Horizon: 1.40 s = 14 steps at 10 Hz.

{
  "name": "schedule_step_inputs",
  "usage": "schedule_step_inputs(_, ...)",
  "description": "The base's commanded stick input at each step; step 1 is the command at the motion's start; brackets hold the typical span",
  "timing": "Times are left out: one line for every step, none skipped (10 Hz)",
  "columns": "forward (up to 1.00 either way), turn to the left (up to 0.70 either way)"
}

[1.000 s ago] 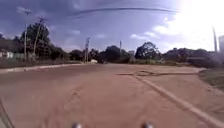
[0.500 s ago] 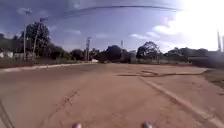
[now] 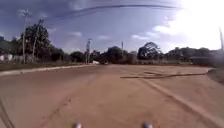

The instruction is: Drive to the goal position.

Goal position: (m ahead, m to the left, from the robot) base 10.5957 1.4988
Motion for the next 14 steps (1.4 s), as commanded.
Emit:
schedule_step_inputs(0.7, 0.0)
schedule_step_inputs(0.7, 0.0)
schedule_step_inputs(0.7, 0.0)
schedule_step_inputs(0.7, 0.0)
schedule_step_inputs(0.7, 0.0)
schedule_step_inputs(0.7, 0.0)
schedule_step_inputs(0.7, 0.0)
schedule_step_inputs(0.7, -0.18)
schedule_step_inputs(0.7, -0.28)
schedule_step_inputs(0.7, -0.17)
schedule_step_inputs(0.7, -0.06)
schedule_step_inputs(0.7, 0.0)
schedule_step_inputs(0.7, 0.0)
schedule_step_inputs(0.7, 0.0)
